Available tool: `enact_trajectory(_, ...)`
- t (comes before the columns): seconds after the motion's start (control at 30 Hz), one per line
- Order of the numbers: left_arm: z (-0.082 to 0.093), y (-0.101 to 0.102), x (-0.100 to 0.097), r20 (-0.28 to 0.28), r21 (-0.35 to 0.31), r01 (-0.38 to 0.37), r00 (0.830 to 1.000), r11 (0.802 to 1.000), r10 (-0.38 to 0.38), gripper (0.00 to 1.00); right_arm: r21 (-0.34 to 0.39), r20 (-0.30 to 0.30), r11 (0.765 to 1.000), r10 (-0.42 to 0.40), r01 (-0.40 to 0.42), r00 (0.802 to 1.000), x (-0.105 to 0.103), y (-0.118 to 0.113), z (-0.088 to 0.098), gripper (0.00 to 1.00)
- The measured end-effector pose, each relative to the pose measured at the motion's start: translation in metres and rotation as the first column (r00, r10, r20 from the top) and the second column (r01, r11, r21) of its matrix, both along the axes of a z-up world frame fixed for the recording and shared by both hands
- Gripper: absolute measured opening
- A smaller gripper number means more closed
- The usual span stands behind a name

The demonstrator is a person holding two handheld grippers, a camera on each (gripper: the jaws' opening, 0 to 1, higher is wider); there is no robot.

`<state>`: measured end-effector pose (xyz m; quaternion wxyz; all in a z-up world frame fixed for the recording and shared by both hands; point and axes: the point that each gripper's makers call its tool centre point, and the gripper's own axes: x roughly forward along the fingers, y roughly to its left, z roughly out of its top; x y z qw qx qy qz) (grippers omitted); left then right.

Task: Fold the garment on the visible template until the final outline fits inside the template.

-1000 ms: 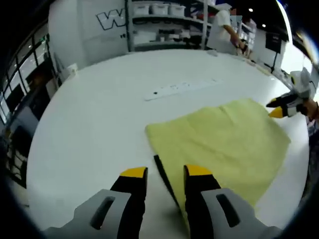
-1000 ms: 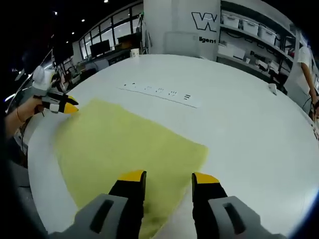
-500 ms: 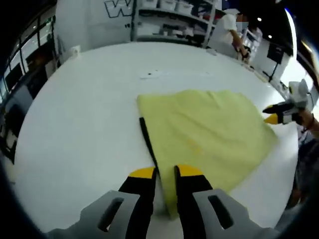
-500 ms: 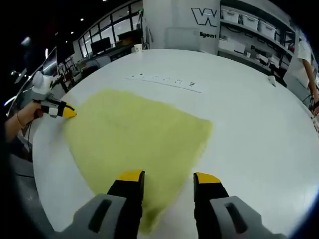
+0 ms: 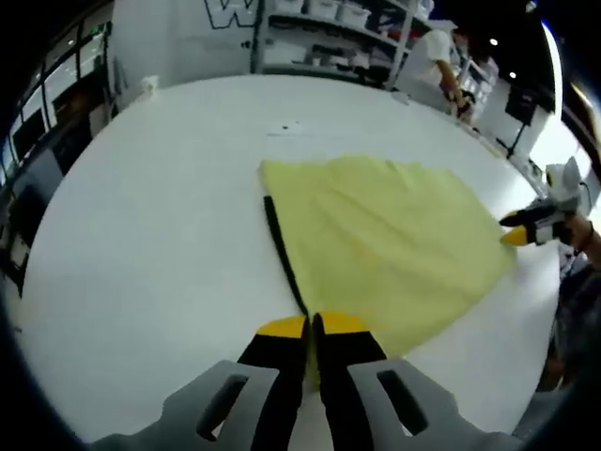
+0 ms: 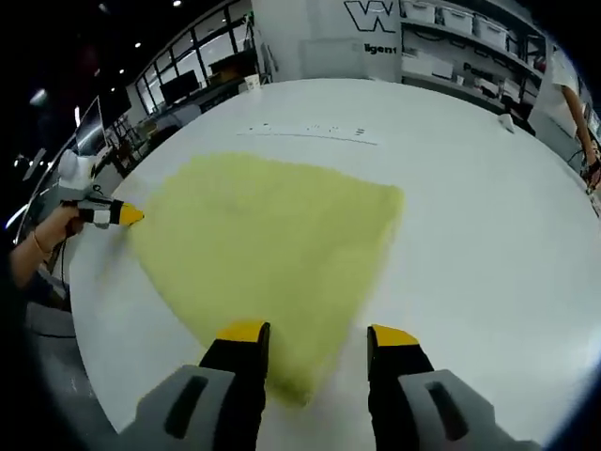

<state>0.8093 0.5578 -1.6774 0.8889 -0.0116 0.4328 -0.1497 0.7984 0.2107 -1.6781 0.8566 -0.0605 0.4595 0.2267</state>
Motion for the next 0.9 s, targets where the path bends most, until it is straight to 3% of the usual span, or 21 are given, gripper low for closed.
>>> enact_trajectory(0.17,0.01,0.0,-0.003,0.053,0.006,-0.014,0.998,1.0,0.014,0.06,0.01,-0.006,1.0,-0.014,0.014,1.0,0.001,-0.001,-0.003,0.35)
enact_trajectory(0.2,0.018,-0.001,-0.001,0.113,0.016,0.002,0.994,1.0,-0.004,0.06,0.013,-0.002,1.0,-0.015,0.015,1.0,-0.001,0.0,-0.003,0.34)
enact_trajectory(0.27,0.022,-0.001,-0.002,0.137,0.028,0.019,0.99,0.999,-0.023,0.05,0.008,0.0,1.0,-0.012,0.012,1.0,0.001,-0.001,-0.005,0.34)
enact_trajectory(0.3,0.027,-0.002,-0.013,0.131,0.034,0.005,0.991,0.999,-0.01,0.05,-0.005,-0.002,1.0,-0.005,0.005,1.0,-0.003,0.0,-0.005,0.34)
enact_trajectory(0.43,0.022,0.003,-0.015,0.112,0.006,-0.055,0.992,0.998,0.054,0.05,-0.015,0.003,1.0,0.0,0.0,1.0,-0.005,0.001,-0.003,0.35)
enact_trajectory(0.7,0.031,-0.001,-0.02,0.172,-0.057,-0.085,0.981,0.995,0.094,0.05,-0.026,0.006,1.0,0.007,-0.007,1.0,-0.006,0.001,-0.004,0.34)
enact_trajectory(0.73,0.029,0.005,-0.017,0.173,-0.052,-0.09,0.98,0.995,0.097,0.05,-0.026,0.007,1.0,0.008,-0.008,1.0,-0.006,0.001,-0.004,0.32)
enact_trajectory(0.77,0.015,0.012,-0.022,0.114,-0.025,-0.114,0.987,0.993,0.116,0.05,-0.025,0.009,1.0,0.007,-0.007,1.0,-0.006,0.001,-0.004,0.29)
enact_trajectory(0.8,0.004,0.011,-0.029,0.044,-0.047,-0.158,0.986,0.986,0.16,0.05,-0.023,0.004,1.0,0.008,-0.008,1.0,-0.007,0.002,-0.003,0.27)
enact_trajectory(0.9,0.004,0.012,-0.032,0.059,-0.073,-0.161,0.985,0.984,0.165,0.05,-0.018,-0.008,1.0,0.017,-0.017,1.0,-0.007,0.002,-0.005,0.23)
